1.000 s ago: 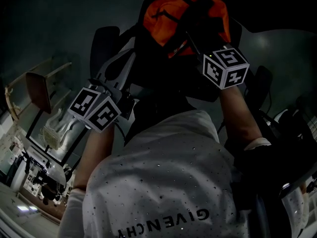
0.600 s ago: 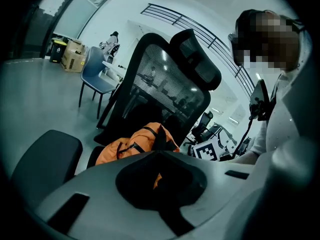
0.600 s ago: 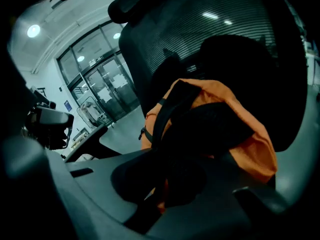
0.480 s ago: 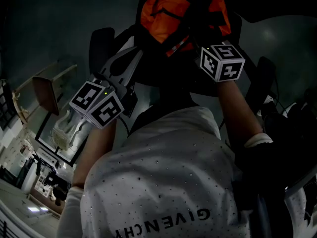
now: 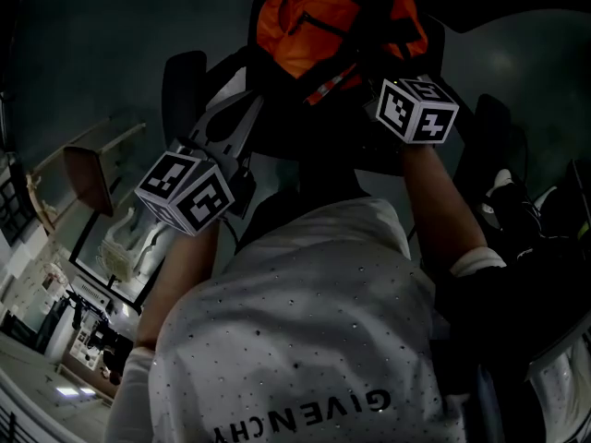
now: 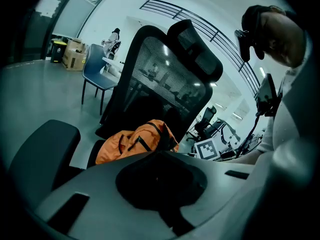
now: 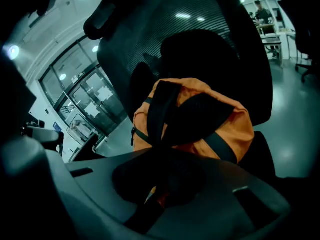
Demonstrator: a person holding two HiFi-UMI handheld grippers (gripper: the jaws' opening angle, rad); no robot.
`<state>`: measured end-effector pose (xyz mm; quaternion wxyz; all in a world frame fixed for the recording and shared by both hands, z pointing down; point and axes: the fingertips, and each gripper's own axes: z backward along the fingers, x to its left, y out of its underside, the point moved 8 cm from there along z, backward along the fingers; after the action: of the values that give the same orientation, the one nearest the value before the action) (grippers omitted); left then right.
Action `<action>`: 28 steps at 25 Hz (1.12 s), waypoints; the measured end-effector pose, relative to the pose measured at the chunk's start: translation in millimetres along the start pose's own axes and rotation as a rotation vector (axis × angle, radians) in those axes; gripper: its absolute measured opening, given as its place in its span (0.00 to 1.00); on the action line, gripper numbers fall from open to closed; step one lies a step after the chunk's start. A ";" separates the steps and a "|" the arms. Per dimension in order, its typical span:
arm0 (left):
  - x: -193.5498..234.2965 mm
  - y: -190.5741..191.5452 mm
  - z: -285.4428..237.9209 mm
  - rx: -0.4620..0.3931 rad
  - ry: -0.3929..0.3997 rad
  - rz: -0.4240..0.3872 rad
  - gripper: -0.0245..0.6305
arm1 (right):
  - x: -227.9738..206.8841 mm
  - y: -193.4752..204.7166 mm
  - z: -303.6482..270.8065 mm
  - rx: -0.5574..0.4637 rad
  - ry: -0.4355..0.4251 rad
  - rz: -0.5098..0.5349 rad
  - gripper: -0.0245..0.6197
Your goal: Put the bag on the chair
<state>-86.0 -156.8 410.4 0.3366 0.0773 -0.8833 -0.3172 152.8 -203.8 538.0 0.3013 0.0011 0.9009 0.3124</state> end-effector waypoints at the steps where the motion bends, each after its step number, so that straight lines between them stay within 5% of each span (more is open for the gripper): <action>1: -2.0 0.3 0.0 -0.004 -0.003 -0.001 0.05 | -3.4 0.2 1.7 -0.011 0.007 0.001 0.09; 6: -9.0 1.8 2.2 0.023 -0.018 -0.048 0.05 | -10.0 1.1 7.0 -0.036 0.045 -0.012 0.12; 28: -15.4 24.9 25.9 0.026 -0.004 -0.037 0.05 | -10.9 32.9 24.2 -0.010 0.104 -0.122 0.40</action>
<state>-89.0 -118.7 402.4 0.3278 0.0970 -0.8864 -0.3121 168.7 -165.8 547.4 0.2725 -0.0714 0.9123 0.2974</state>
